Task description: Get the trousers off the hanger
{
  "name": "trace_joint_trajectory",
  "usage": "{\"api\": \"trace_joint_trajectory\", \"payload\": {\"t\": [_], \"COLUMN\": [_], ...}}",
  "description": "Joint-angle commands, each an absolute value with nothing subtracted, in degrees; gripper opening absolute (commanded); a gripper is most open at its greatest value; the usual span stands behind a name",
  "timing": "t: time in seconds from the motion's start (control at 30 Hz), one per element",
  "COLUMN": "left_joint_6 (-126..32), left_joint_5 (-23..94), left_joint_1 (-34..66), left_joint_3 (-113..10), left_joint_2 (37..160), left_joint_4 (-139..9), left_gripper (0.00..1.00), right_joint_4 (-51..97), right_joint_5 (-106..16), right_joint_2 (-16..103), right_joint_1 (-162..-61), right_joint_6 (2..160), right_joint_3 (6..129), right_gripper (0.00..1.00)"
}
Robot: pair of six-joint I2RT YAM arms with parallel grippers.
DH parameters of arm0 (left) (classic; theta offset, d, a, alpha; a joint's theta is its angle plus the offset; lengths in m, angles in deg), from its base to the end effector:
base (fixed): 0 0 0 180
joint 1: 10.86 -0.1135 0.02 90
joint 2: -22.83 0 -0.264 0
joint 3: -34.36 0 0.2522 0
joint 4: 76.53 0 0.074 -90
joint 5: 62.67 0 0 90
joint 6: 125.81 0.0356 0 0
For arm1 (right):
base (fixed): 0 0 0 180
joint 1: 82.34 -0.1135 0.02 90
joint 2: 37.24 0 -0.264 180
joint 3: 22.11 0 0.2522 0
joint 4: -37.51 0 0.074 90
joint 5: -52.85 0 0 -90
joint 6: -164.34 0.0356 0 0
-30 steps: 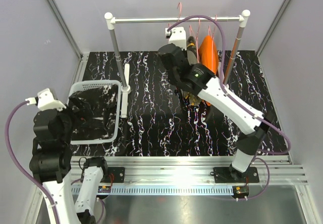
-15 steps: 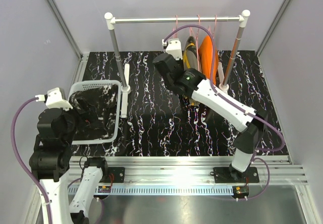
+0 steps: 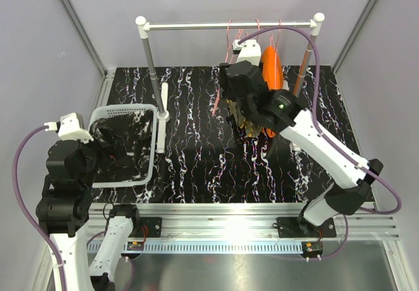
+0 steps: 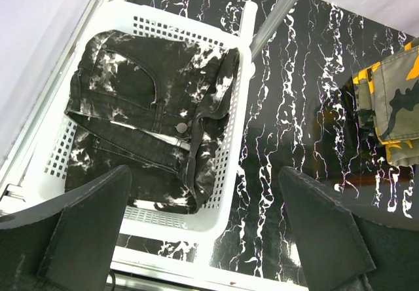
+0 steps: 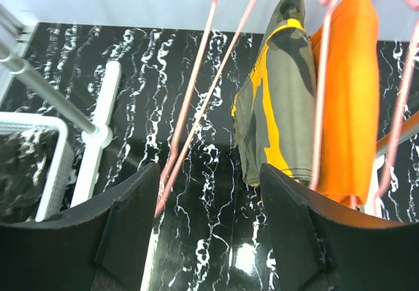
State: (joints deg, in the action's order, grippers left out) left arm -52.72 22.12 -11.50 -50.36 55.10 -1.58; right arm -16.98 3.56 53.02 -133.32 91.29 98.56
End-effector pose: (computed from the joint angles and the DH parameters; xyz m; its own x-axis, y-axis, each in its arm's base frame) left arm 0.0516 0.0038 0.4125 -0.3385 -0.2935 -0.8940 -0.2022 0.9506 -0.2355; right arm 0.2264 0.2425 0.4640 -0.3081 -0.0292 -0.9509 -0.1298 0.9915 0.0116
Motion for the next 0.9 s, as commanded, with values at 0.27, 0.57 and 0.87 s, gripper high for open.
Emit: {"api": "trace_joint_trajectory", "payload": {"t": [0.27,0.57,0.87], "left_joint_6": [-51.8,-51.5,-51.3], "left_joint_5": [23.3,24.0,24.0], "left_joint_1": [-11.3,-11.3,-9.2], "left_joint_3": [-54.0,-53.7,-53.1], "left_joint_2": [55.6,55.6,55.4], "left_joint_4": [-1.1,-1.2,-1.4], "left_gripper": [0.99,0.99,0.99], "right_joint_4": [-32.0,-29.7,-25.3], "right_joint_5": [-6.8,-12.6,-16.1], "right_joint_2": [52.7,51.8,52.2], "right_joint_1": [-124.7,-119.5,-116.0], "right_joint_6": [88.6,89.7,90.0], "right_joint_3": [108.3,99.9,92.1], "right_gripper": [0.69,0.58,0.45]}}
